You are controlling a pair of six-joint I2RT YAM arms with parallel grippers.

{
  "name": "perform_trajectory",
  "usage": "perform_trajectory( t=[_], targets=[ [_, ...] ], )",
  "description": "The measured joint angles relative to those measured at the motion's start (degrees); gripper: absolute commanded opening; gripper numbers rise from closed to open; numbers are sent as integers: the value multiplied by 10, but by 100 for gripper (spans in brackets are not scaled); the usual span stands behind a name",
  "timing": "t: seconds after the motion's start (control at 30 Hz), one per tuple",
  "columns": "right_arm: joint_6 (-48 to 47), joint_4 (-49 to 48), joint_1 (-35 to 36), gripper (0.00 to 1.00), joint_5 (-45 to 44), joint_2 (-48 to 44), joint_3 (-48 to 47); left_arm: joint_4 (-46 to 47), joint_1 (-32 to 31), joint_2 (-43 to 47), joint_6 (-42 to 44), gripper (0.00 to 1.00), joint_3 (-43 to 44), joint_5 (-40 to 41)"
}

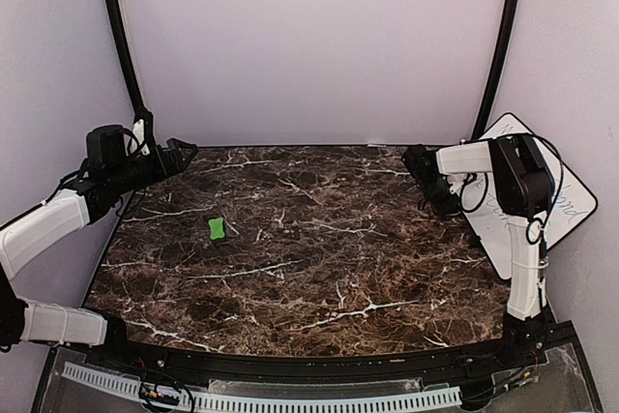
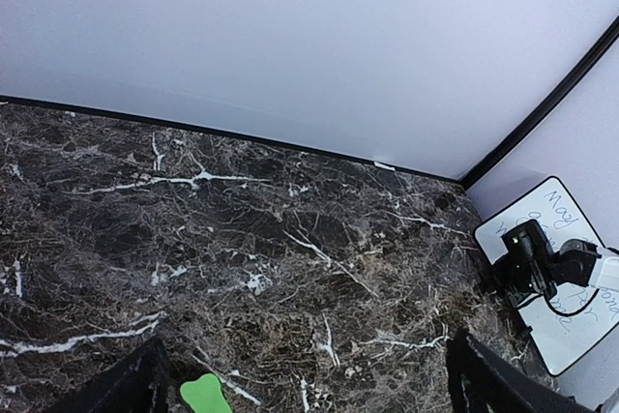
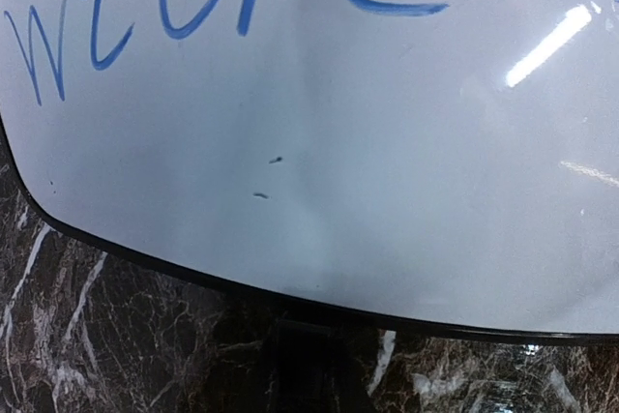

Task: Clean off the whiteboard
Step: Move the whiteboard to the center of the board.

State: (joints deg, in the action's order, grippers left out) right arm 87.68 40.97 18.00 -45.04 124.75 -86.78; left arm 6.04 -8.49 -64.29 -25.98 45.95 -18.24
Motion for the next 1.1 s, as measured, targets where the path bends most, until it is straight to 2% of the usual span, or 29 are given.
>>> perform_trajectory(
  t=[0.33,1.1],
  targets=[
    [-6,7,21,0,-1,1,-2,2,4,-2,-2,98,0,-3],
    [-135,-58,173,0,-1,1,4,5,8,-1,-2,99,0,0]
  ],
)
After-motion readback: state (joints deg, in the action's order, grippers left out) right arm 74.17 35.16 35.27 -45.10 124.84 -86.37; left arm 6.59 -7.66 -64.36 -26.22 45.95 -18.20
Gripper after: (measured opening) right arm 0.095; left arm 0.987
